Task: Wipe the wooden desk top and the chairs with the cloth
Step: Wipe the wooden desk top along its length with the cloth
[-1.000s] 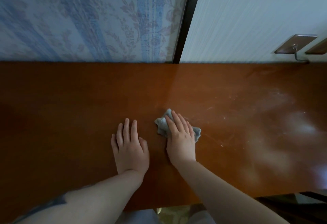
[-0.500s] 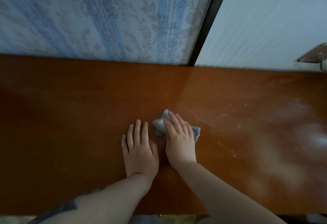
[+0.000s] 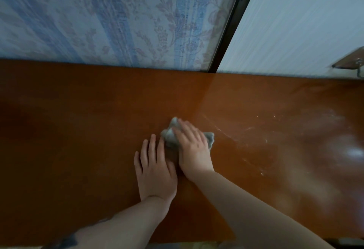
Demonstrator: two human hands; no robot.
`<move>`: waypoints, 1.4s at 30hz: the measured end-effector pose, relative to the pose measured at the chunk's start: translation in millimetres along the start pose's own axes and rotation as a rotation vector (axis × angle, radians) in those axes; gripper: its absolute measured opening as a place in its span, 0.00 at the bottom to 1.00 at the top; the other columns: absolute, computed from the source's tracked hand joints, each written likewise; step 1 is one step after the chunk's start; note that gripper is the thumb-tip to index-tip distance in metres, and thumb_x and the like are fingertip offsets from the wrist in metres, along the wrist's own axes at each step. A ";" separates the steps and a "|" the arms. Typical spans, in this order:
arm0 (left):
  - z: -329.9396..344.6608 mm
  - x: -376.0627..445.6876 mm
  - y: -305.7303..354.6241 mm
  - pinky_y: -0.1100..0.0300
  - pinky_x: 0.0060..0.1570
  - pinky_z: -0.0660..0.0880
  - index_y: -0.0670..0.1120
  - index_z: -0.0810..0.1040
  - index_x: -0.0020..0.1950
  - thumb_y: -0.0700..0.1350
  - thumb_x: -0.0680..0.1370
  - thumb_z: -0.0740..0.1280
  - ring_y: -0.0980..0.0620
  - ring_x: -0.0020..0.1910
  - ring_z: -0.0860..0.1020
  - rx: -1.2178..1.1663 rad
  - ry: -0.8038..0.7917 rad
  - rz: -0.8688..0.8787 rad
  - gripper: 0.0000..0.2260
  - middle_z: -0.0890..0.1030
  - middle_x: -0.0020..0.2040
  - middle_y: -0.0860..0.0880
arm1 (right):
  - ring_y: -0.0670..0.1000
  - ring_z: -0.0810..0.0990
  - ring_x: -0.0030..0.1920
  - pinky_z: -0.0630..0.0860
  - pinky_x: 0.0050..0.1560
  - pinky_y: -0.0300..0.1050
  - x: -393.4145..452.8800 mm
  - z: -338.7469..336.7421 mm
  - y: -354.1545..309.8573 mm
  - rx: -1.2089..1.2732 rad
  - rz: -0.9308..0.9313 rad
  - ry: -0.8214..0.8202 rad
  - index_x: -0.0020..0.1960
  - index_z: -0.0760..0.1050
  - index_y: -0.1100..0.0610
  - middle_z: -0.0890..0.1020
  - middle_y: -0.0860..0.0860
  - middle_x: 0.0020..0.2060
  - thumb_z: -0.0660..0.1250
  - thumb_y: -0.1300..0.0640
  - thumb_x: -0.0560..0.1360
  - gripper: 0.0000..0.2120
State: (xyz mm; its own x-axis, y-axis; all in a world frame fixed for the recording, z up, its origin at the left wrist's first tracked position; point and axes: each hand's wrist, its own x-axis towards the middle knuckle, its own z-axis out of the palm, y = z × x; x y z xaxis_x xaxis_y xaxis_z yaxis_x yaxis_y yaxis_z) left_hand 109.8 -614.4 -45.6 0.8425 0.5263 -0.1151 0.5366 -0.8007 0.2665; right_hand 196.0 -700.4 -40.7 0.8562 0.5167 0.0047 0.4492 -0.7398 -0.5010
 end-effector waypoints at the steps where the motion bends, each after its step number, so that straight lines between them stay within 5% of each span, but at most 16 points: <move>1: -0.4 0.0 -0.5 0.45 0.73 0.54 0.48 0.65 0.74 0.51 0.78 0.48 0.47 0.76 0.58 -0.006 0.002 0.006 0.25 0.63 0.76 0.48 | 0.52 0.59 0.75 0.54 0.74 0.52 -10.6 -2.0 4.4 -0.019 -0.113 -0.061 0.72 0.68 0.53 0.66 0.50 0.74 0.62 0.61 0.76 0.25; 5: -4.8 1.1 2.9 0.45 0.72 0.57 0.49 0.67 0.74 0.51 0.77 0.49 0.47 0.74 0.60 -0.002 -0.001 0.002 0.25 0.66 0.74 0.49 | 0.48 0.56 0.76 0.52 0.75 0.49 -26.7 -21.7 41.5 -0.111 -0.274 -0.152 0.74 0.66 0.50 0.63 0.47 0.75 0.64 0.62 0.77 0.26; 9: -11.3 21.1 4.5 0.45 0.66 0.61 0.51 0.73 0.66 0.47 0.77 0.61 0.47 0.66 0.64 -0.088 0.013 -0.047 0.18 0.73 0.67 0.49 | 0.52 0.62 0.74 0.62 0.72 0.56 -2.8 -31.7 55.7 -0.086 0.084 0.061 0.72 0.68 0.52 0.66 0.50 0.74 0.60 0.60 0.79 0.22; 12: -12.4 52.2 9.9 0.46 0.65 0.58 0.51 0.72 0.66 0.46 0.76 0.64 0.46 0.66 0.63 -0.095 0.007 -0.029 0.18 0.69 0.69 0.48 | 0.51 0.54 0.77 0.51 0.76 0.52 26.7 -22.3 31.2 -0.079 0.261 0.078 0.76 0.62 0.51 0.59 0.49 0.77 0.59 0.62 0.80 0.25; 19: -5.7 97.0 32.0 0.46 0.71 0.56 0.50 0.67 0.72 0.47 0.80 0.58 0.46 0.74 0.58 -0.073 0.057 -0.057 0.20 0.63 0.76 0.49 | 0.49 0.56 0.76 0.46 0.74 0.50 -4.4 -30.6 50.7 -0.165 -0.250 -0.157 0.74 0.64 0.51 0.61 0.48 0.76 0.65 0.62 0.76 0.28; 25: -1.0 96.7 33.8 0.43 0.69 0.59 0.48 0.68 0.71 0.45 0.78 0.61 0.44 0.72 0.61 -0.019 0.086 -0.042 0.20 0.67 0.73 0.47 | 0.54 0.63 0.74 0.56 0.74 0.53 49.8 -22.1 40.9 -0.073 0.204 0.130 0.72 0.69 0.55 0.67 0.52 0.73 0.66 0.66 0.73 0.27; 29: -1.6 98.7 33.6 0.43 0.69 0.57 0.48 0.67 0.71 0.45 0.78 0.60 0.44 0.72 0.59 -0.030 0.060 -0.054 0.20 0.65 0.74 0.48 | 0.52 0.60 0.75 0.55 0.75 0.52 28.0 -5.6 13.6 -0.016 0.040 0.044 0.72 0.68 0.53 0.65 0.50 0.74 0.66 0.63 0.74 0.27; 34: -5.1 98.5 36.1 0.43 0.70 0.56 0.49 0.66 0.72 0.46 0.79 0.57 0.45 0.73 0.57 -0.004 0.026 -0.068 0.20 0.63 0.75 0.48 | 0.46 0.53 0.77 0.48 0.76 0.47 -58.6 -35.9 55.8 -0.133 -0.050 -0.097 0.75 0.63 0.50 0.59 0.45 0.76 0.69 0.62 0.74 0.32; 38: -7.1 95.8 37.1 0.43 0.72 0.53 0.50 0.64 0.73 0.47 0.80 0.57 0.45 0.74 0.56 0.002 0.022 -0.065 0.20 0.62 0.76 0.49 | 0.47 0.56 0.76 0.57 0.73 0.52 -77.7 -47.5 78.2 -0.152 0.177 0.045 0.74 0.63 0.49 0.62 0.45 0.75 0.61 0.60 0.78 0.26; 40: -8.3 95.6 37.6 0.43 0.72 0.52 0.49 0.65 0.73 0.46 0.80 0.57 0.45 0.74 0.56 -0.020 0.022 -0.061 0.20 0.62 0.76 0.48 | 0.48 0.57 0.76 0.58 0.75 0.52 -64.7 -37.1 63.4 -0.115 0.384 0.146 0.73 0.65 0.50 0.63 0.46 0.74 0.65 0.63 0.76 0.28; 42: -9.5 94.5 38.8 0.43 0.72 0.52 0.49 0.66 0.73 0.45 0.80 0.58 0.45 0.74 0.56 -0.056 0.033 -0.063 0.20 0.62 0.76 0.48 | 0.48 0.58 0.76 0.55 0.75 0.50 -66.5 -27.4 45.4 -0.095 0.372 0.143 0.74 0.65 0.50 0.63 0.47 0.75 0.69 0.66 0.72 0.33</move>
State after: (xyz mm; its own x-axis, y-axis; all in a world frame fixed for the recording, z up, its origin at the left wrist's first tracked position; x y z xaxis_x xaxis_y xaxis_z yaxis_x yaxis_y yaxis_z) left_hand 209.8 -593.0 -37.1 0.8048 0.5848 -0.1017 0.5838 -0.7491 0.3131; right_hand 166.5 -780.1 -40.1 0.9885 0.1463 -0.0379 0.1182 -0.9049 -0.4090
